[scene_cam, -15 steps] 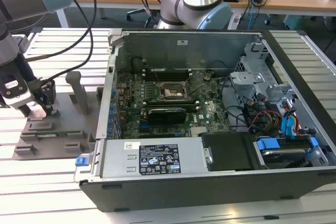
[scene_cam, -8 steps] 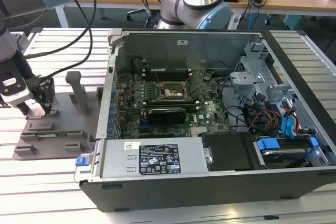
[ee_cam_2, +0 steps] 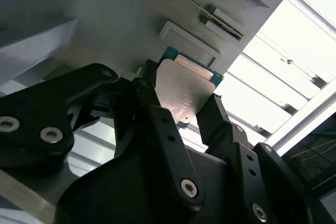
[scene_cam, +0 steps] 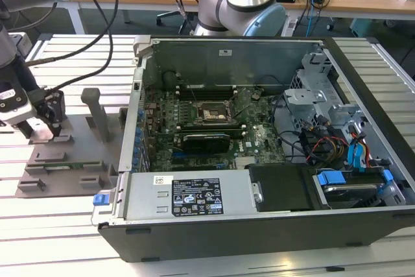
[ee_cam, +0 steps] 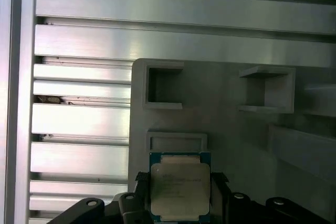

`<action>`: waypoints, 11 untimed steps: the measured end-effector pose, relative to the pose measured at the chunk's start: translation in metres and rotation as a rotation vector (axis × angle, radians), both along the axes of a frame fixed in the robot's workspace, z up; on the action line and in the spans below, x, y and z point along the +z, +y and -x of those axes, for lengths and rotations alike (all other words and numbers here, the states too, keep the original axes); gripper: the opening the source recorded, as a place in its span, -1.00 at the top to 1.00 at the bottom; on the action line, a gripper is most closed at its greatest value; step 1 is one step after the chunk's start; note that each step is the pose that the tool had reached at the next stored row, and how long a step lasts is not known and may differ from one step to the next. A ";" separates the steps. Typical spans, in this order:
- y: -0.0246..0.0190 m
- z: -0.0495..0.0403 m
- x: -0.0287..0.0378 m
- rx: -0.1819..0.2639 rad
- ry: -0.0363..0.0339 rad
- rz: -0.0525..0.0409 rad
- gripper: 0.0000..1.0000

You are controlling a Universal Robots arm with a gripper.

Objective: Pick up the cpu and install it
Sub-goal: 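Pick up the cpu and move it towards the insertion slot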

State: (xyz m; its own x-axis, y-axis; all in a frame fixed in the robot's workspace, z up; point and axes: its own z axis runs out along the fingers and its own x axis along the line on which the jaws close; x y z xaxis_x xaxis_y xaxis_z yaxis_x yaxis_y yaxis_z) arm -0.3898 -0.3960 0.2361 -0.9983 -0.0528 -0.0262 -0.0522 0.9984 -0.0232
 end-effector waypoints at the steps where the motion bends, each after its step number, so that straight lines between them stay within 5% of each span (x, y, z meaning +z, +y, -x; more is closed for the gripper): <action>1: 0.0000 0.0000 0.0010 0.000 0.0000 0.0000 -0.09; 11: 0.0000 0.0000 0.0174 0.000 0.0001 0.0000 -0.09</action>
State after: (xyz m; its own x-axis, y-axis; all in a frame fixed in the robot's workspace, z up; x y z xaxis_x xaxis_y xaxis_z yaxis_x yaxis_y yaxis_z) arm -0.3898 -0.3960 0.2535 -0.9983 -0.0528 -0.0261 -0.0522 0.9984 -0.0232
